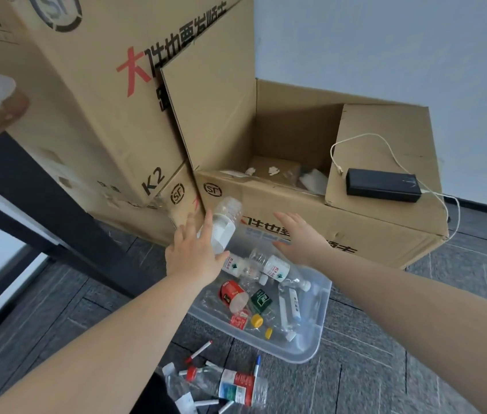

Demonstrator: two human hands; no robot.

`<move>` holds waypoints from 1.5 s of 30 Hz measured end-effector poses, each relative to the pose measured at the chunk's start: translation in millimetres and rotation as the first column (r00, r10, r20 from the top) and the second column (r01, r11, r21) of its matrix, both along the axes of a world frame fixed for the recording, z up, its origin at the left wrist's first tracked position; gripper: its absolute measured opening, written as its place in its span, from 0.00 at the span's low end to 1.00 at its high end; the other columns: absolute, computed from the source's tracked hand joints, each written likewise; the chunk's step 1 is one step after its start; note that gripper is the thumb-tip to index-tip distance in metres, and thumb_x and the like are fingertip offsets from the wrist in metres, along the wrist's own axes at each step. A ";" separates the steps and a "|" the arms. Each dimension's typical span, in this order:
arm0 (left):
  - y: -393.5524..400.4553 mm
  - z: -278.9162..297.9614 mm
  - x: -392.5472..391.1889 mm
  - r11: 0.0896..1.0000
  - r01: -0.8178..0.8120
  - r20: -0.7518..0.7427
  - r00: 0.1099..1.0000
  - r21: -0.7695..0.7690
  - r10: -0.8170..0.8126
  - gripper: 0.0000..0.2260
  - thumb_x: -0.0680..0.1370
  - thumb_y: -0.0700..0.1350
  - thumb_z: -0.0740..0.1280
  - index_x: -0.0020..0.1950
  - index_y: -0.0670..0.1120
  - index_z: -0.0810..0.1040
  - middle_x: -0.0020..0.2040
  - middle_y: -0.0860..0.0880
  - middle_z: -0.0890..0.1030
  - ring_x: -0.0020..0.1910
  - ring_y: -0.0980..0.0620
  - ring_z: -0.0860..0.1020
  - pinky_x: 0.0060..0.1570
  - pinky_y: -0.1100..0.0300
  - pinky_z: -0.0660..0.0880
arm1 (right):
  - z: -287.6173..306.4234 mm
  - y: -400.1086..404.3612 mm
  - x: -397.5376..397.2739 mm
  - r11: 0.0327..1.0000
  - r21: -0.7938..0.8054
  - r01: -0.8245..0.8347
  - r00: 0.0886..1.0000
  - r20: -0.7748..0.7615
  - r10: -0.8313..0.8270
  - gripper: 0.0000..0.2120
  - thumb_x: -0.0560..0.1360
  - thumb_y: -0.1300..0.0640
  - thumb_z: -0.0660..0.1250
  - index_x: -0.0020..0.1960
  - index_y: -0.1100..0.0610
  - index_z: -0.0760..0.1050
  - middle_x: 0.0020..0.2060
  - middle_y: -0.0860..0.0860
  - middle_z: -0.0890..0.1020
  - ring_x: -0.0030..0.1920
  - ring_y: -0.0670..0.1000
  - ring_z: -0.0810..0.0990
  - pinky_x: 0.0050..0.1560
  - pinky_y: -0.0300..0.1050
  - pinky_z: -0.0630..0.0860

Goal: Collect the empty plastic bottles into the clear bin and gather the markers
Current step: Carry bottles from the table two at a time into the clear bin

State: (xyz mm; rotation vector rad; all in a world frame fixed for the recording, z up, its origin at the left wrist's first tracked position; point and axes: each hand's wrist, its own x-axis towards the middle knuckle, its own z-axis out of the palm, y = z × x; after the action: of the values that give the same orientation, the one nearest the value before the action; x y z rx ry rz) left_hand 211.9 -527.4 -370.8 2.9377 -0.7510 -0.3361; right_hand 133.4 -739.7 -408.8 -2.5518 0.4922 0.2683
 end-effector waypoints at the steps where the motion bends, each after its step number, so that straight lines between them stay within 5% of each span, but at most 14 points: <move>1: 1.4 -1.7 1.1 1.000 -0.004 -0.025 1.000 0.027 0.004 0.40 0.77 0.63 0.60 0.78 0.55 0.37 0.79 0.45 0.45 0.76 0.40 0.51 0.68 0.41 0.62 | 2.7 1.8 1.2 1.000 0.002 -0.005 1.000 -0.001 0.005 0.34 0.79 0.50 0.62 0.78 0.49 0.48 0.77 0.51 0.55 0.78 0.54 0.50 0.76 0.55 0.54; 7: -1.4 9.6 7.2 0.987 0.134 -0.069 0.989 0.085 -0.128 0.36 0.78 0.64 0.55 0.78 0.54 0.38 0.79 0.46 0.40 0.77 0.43 0.43 0.73 0.40 0.54 | 40.0 15.4 6.5 0.999 0.034 -0.032 0.997 0.076 0.030 0.34 0.79 0.44 0.60 0.78 0.43 0.44 0.78 0.49 0.46 0.78 0.50 0.43 0.74 0.53 0.54; 25: 3.0 233.4 -2.1 0.982 0.172 0.423 0.886 0.075 -0.188 0.31 0.79 0.62 0.53 0.78 0.56 0.43 0.79 0.49 0.42 0.78 0.47 0.41 0.74 0.43 0.51 | 232.9 34.6 -1.7 0.989 -0.137 -0.062 0.908 0.403 0.112 0.33 0.79 0.44 0.59 0.78 0.43 0.46 0.78 0.49 0.47 0.78 0.49 0.42 0.75 0.49 0.51; 35: 106.1 347.7 -36.6 0.998 0.055 0.673 0.739 -0.024 -0.025 0.29 0.80 0.62 0.49 0.78 0.56 0.46 0.79 0.50 0.43 0.78 0.48 0.42 0.74 0.44 0.48 | 346.4 134.6 3.4 0.966 -0.205 -0.157 0.780 0.574 0.249 0.32 0.79 0.43 0.58 0.77 0.41 0.45 0.78 0.49 0.46 0.78 0.49 0.42 0.75 0.48 0.47; 45: 259.6 385.1 -60.6 0.971 -0.235 0.714 0.674 -0.036 0.189 0.28 0.81 0.62 0.48 0.78 0.56 0.44 0.79 0.51 0.41 0.77 0.48 0.40 0.74 0.44 0.46 | 405.2 285.3 23.6 0.906 -0.167 -0.389 0.613 0.687 0.390 0.31 0.79 0.42 0.58 0.77 0.42 0.47 0.78 0.47 0.47 0.77 0.46 0.43 0.75 0.51 0.53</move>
State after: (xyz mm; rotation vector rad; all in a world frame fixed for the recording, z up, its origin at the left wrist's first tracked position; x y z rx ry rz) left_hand 151.3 -267.8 14.4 3.1303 -0.4194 0.8859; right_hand 157.0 -454.4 -3.7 -2.4751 -0.3777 -0.5756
